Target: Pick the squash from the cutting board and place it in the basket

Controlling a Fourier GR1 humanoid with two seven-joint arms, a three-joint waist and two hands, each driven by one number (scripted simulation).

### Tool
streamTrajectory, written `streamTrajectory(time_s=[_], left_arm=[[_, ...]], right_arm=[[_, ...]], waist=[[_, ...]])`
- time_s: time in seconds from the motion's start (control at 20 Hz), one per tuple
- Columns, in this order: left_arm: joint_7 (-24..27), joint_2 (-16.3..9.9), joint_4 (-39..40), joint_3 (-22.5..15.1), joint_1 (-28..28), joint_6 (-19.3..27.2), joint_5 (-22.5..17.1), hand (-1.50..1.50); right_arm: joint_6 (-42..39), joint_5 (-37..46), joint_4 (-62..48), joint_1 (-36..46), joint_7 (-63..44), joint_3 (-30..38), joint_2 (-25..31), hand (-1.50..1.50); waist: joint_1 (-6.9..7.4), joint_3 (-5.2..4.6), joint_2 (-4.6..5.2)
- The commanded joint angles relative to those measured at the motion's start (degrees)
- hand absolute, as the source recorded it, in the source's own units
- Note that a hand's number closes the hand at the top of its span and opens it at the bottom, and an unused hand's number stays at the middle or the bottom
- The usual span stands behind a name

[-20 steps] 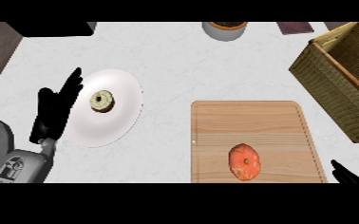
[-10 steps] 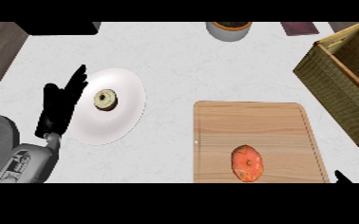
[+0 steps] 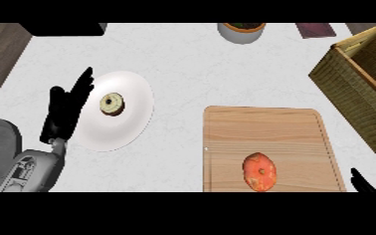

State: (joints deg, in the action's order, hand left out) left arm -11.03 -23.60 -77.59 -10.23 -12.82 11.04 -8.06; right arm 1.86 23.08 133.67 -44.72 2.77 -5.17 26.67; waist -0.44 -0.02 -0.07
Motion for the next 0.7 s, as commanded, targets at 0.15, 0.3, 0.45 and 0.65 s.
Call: streamTrajectory(time_s=[0.15, 0.3, 0.45, 0.65], left_arm=[[-1.9, 1.9, -1.6, 1.1, 0.6, -0.9, 2.5, 0.0], [-0.3, 2.4, -2.7, 2.1, 3.3, -1.5, 4.0, 0.0], [-1.4, 3.1, 1.0, 3.9, -1.3, -3.7, 3.4, 0.0], [-0.4, 3.4, 3.1, 6.1, -2.9, -4.6, 4.6, 0.0]], right_arm=[[0.0, 9.4, -6.2, 8.4, -4.2, -6.5, -6.6, -1.5], [-3.3, 6.1, -5.4, 7.8, -2.8, -3.0, -5.5, -1.5], [-2.1, 11.3, -8.1, 12.7, -5.8, -8.2, -9.4, -1.5], [-1.2, 12.7, -15.0, 16.8, -4.0, -7.1, -11.1, -1.5]], waist=[[0.3, 0.02, 0.04], [0.21, 0.02, 0.0], [0.16, 0.0, 0.09], [0.17, 0.01, 0.09]])
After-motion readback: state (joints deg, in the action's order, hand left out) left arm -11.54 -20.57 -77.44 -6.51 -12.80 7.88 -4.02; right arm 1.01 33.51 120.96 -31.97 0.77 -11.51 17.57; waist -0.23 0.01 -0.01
